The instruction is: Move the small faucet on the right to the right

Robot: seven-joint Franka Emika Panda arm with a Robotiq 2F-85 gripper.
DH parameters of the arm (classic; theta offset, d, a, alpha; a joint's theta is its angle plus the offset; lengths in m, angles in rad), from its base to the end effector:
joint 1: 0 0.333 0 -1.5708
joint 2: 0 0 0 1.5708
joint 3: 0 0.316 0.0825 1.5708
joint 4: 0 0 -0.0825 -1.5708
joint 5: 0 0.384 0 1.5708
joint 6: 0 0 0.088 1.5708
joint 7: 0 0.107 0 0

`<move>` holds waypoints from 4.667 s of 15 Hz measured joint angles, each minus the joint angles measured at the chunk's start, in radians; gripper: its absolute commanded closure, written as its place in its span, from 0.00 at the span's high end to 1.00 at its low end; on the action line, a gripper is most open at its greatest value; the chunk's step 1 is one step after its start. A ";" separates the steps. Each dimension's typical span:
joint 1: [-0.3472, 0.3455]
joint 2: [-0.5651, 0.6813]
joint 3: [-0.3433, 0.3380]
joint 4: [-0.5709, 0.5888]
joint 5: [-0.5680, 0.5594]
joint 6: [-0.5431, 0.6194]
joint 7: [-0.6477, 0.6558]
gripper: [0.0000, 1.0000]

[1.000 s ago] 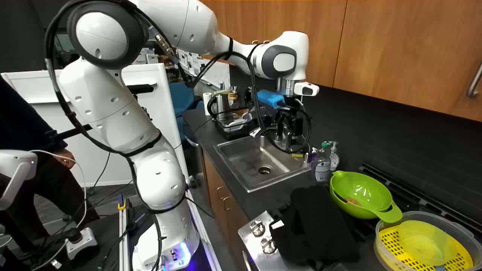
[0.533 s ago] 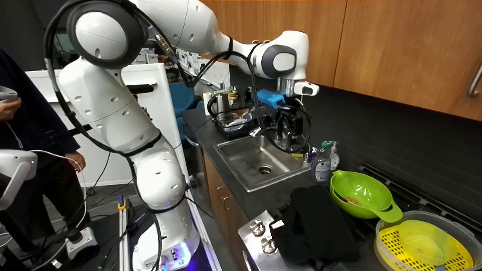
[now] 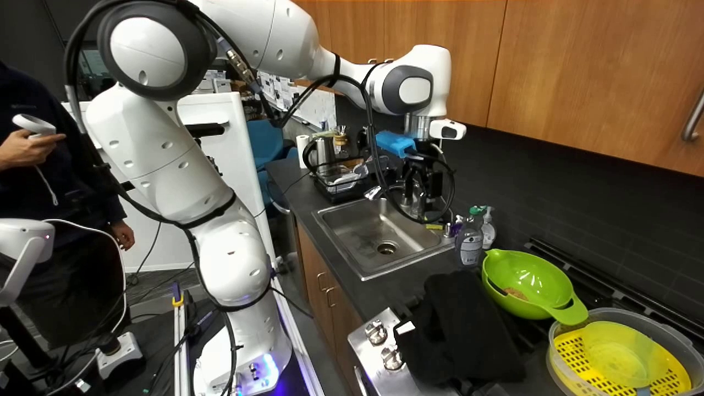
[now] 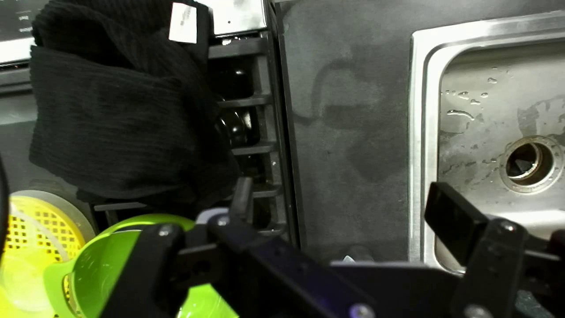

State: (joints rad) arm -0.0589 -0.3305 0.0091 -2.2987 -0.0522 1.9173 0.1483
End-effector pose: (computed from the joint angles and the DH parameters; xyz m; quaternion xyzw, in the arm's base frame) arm 0.4432 -0.0256 0.4749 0.9953 -0.0897 -0.0242 0.0270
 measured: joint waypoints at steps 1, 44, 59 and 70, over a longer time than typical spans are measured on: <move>0.000 0.000 0.000 0.000 0.000 0.000 0.000 1.00; 0.158 0.014 0.152 -0.046 0.006 0.238 -0.052 0.25; 0.163 0.019 0.154 -0.055 0.010 0.236 -0.050 1.00; 0.219 0.202 0.246 0.052 -0.119 0.346 -0.029 1.00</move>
State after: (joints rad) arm 0.1604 -0.1281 0.2551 -2.2468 -0.1710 2.2635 0.1196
